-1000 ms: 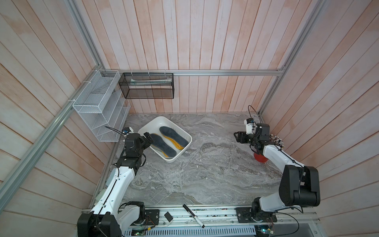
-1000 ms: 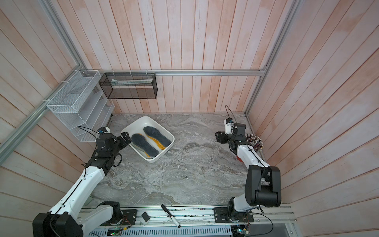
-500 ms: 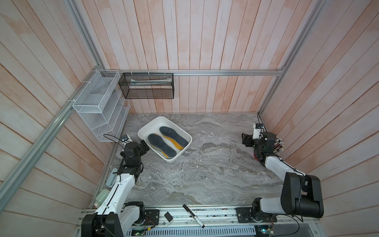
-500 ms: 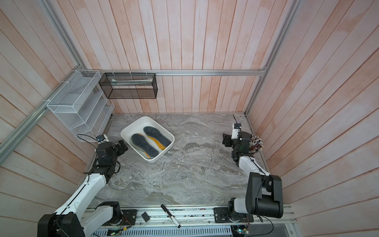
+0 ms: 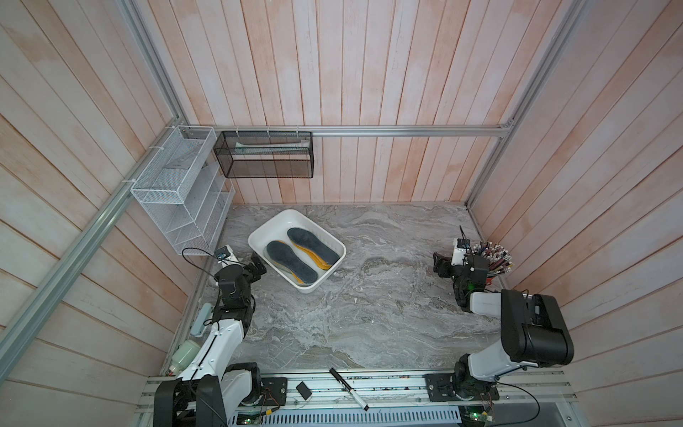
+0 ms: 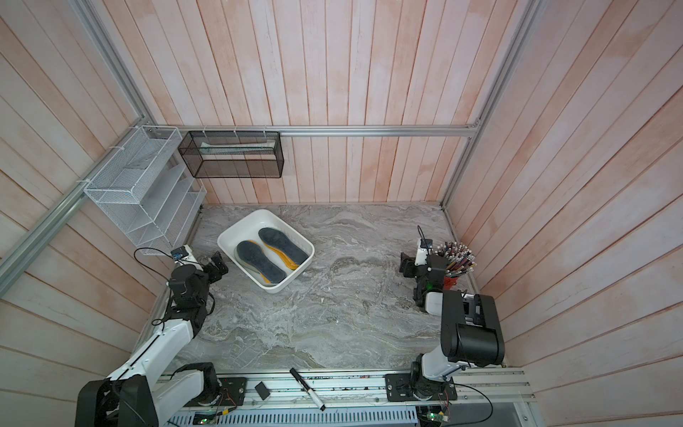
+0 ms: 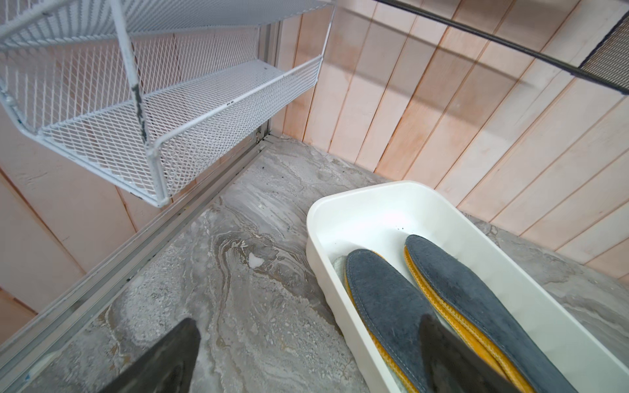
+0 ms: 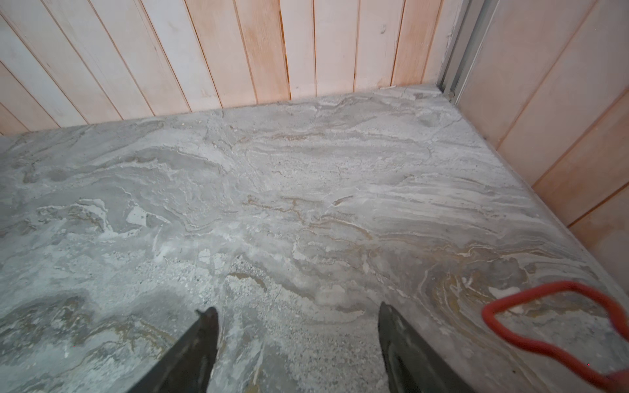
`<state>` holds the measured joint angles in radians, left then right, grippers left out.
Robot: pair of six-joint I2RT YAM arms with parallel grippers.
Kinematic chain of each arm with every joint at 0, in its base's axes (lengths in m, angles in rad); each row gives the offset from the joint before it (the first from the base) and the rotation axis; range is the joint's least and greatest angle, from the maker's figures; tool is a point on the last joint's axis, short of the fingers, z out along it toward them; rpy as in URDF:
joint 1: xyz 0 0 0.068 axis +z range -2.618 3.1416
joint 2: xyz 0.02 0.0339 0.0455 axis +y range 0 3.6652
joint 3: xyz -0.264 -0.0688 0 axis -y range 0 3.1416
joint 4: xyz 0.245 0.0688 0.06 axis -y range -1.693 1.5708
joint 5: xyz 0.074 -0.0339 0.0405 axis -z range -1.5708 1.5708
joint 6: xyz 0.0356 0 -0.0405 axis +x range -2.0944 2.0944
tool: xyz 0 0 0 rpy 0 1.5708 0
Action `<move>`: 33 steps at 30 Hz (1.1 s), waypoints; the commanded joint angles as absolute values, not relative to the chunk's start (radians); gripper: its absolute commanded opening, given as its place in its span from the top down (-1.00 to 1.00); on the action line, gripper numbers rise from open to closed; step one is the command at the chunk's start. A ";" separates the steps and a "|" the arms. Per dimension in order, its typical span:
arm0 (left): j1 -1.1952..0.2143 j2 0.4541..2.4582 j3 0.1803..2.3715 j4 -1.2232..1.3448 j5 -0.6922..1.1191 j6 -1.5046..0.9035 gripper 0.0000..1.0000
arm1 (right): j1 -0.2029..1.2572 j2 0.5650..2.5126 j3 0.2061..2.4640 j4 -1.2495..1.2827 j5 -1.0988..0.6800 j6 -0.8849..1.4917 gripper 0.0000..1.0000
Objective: Put the insoles into the storage box
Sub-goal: Reset both arms
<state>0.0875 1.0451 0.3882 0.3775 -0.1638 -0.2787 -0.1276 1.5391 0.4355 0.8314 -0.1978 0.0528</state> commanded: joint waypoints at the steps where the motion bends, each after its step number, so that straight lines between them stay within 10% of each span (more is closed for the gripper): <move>1: 0.095 1.066 0.337 0.515 -0.123 -0.233 -1.00 | -0.126 1.509 0.387 0.953 -0.156 0.068 -0.53; 33: 0.077 1.495 0.331 0.987 0.068 -0.083 -1.00 | -0.041 1.517 0.251 1.185 0.020 0.026 -0.97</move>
<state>0.0868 1.4666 0.3168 0.9192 -0.0055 -0.1215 -0.0452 1.5295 0.2344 1.1778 0.0040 0.0288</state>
